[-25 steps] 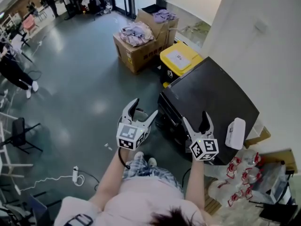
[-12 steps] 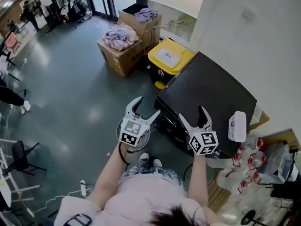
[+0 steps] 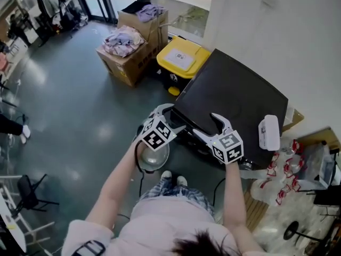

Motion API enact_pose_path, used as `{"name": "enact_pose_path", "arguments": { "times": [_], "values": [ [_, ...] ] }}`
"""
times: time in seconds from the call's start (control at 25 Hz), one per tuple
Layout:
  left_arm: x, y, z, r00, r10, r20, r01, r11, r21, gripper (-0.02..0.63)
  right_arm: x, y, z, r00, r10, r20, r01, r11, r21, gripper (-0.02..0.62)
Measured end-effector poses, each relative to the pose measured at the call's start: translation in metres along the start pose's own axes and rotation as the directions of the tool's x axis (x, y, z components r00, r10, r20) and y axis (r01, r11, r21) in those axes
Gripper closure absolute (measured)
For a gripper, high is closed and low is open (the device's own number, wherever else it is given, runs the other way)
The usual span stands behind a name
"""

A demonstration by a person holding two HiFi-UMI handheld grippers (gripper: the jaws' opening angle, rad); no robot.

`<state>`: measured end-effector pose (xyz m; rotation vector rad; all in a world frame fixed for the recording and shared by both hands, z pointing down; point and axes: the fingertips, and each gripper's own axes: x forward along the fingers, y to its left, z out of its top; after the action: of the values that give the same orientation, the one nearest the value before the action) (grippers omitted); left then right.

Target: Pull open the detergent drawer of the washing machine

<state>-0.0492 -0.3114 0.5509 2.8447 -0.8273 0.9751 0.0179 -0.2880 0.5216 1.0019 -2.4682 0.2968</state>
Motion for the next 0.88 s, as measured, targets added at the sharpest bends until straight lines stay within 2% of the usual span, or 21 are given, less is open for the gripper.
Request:
{"name": "enact_pose_path", "arguments": {
  "times": [0.16,0.32,0.44,0.56,0.88],
  "values": [
    [0.021,-0.012,-0.013,0.988,-0.105,-0.113,0.116,0.988,0.098,0.241,0.019,0.018,-0.020,0.987,0.075,-0.141,-0.089,0.992,-0.091,0.206],
    [0.038,-0.022,-0.033,0.956,-0.183,-0.231,0.221,0.963,0.151,0.241,0.035,0.031,-0.043,0.961,0.127,-0.246,-0.155,0.983,-0.099,0.216],
    [0.046,-0.024,-0.045,0.931,-0.206,-0.302,0.271,0.943,0.192,0.241,0.045,0.036,-0.058,0.939,0.149,-0.310,-0.183,0.979,-0.085,0.226],
    [0.051,-0.028,-0.048,0.915,-0.222,-0.336,0.304,0.928,0.216,0.241,0.051,0.038,-0.071,0.920,0.157,-0.359,-0.195,0.978,-0.071,0.236],
    [0.058,-0.031,-0.066,0.871,-0.242,-0.427,0.375,0.889,0.261,0.242,0.064,0.036,-0.094,0.882,0.134,-0.452,-0.172,0.984,-0.044,0.255]
  ]
}}
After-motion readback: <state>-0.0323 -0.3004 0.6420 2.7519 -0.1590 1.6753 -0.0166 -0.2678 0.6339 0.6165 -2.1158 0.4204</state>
